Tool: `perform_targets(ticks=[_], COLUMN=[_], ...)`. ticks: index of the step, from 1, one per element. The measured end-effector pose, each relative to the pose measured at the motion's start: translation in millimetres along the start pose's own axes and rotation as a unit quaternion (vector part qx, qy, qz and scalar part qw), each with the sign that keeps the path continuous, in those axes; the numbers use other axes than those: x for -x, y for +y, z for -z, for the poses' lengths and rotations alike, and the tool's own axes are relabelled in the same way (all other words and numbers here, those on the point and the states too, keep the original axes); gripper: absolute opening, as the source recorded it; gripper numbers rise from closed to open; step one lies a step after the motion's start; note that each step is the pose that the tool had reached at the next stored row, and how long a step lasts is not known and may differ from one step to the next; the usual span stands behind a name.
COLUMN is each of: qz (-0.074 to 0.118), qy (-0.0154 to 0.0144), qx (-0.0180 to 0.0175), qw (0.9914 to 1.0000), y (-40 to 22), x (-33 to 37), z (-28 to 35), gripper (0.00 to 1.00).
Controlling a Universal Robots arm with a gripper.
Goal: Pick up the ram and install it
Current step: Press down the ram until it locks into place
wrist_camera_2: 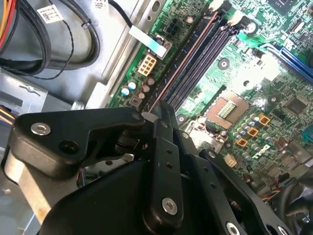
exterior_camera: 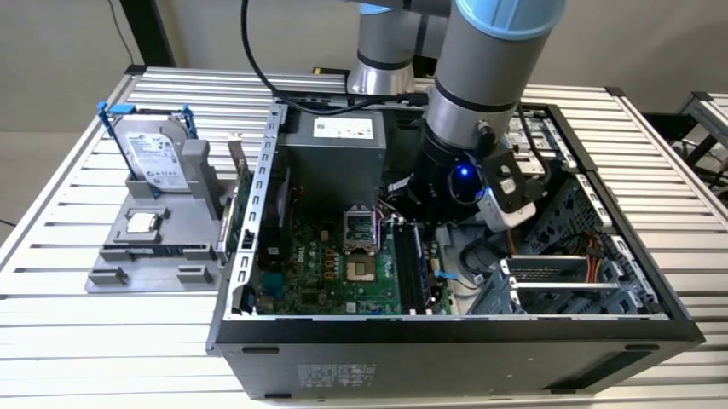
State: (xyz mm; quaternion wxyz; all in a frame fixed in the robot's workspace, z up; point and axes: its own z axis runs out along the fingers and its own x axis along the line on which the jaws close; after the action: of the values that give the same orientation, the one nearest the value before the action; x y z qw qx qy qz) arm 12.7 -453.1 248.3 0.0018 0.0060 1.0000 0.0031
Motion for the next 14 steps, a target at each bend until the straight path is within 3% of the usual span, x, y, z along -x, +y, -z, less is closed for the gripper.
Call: perform_targets(ticks=[3,7,10,14], qz=[0.008,0.034,0.060,0.094], qy=[0.0000,0.0002,0.0004,0.0006], qx=[0.0000,0.0001,0.0001,0.0003], qw=[0.99997,0.99941,0.99822,0.99561], y=[0.0,0.0,0.0,0.0], x=[0.0,-0.1,0.0,0.0], z=[0.0,0.0,0.1,0.1], gripper=[0.00,0.00,0.00,0.00])
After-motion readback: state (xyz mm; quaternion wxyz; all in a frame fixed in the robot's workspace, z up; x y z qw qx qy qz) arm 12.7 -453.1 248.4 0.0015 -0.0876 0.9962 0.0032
